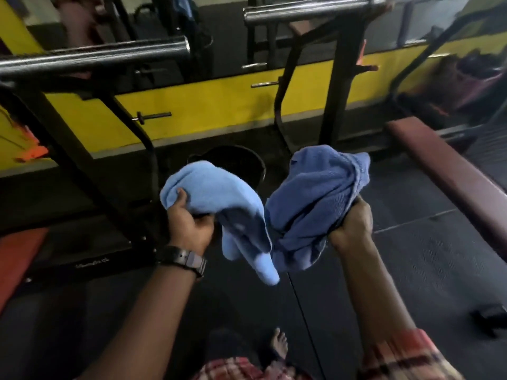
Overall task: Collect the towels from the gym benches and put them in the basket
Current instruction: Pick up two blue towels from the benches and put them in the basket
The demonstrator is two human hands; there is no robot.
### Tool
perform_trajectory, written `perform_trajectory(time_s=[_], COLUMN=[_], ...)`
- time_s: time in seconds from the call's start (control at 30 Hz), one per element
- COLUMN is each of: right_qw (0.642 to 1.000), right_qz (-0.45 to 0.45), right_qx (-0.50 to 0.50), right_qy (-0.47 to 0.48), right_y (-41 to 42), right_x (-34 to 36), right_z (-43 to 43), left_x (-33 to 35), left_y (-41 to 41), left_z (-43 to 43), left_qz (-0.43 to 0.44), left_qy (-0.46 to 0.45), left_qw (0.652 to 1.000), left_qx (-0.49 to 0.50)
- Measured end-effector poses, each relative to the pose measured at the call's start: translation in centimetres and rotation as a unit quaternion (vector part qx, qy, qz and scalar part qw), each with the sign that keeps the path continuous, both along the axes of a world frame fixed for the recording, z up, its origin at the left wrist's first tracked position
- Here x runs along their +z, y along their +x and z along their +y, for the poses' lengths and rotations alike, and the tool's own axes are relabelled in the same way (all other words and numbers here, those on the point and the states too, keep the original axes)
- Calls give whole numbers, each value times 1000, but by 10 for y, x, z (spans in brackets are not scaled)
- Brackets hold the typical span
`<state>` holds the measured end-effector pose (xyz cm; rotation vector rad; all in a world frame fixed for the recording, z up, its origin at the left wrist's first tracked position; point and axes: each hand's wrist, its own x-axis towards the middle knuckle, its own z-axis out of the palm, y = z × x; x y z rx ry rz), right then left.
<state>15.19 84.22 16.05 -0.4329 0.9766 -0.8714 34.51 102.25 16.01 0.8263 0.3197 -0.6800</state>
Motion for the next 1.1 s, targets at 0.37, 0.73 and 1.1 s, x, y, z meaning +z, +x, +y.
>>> perform_trajectory(time_s=[0.37,0.73,1.1], right_qw=[997,968,956], right_qz=[18,76,113], right_qx=[69,204,246], right_qy=[-30,-128,-110], right_y=[171,332,414], right_x=[-6,-20,-50], right_z=[-130,-209,-232], left_x=[-30,-81,-69], left_y=[160,282,270], left_z=[-167,-197,-154], left_qz=[21,115,54], left_qy=[-129,-143,-122], left_qw=[988,982,974], left_qx=[80,41,186])
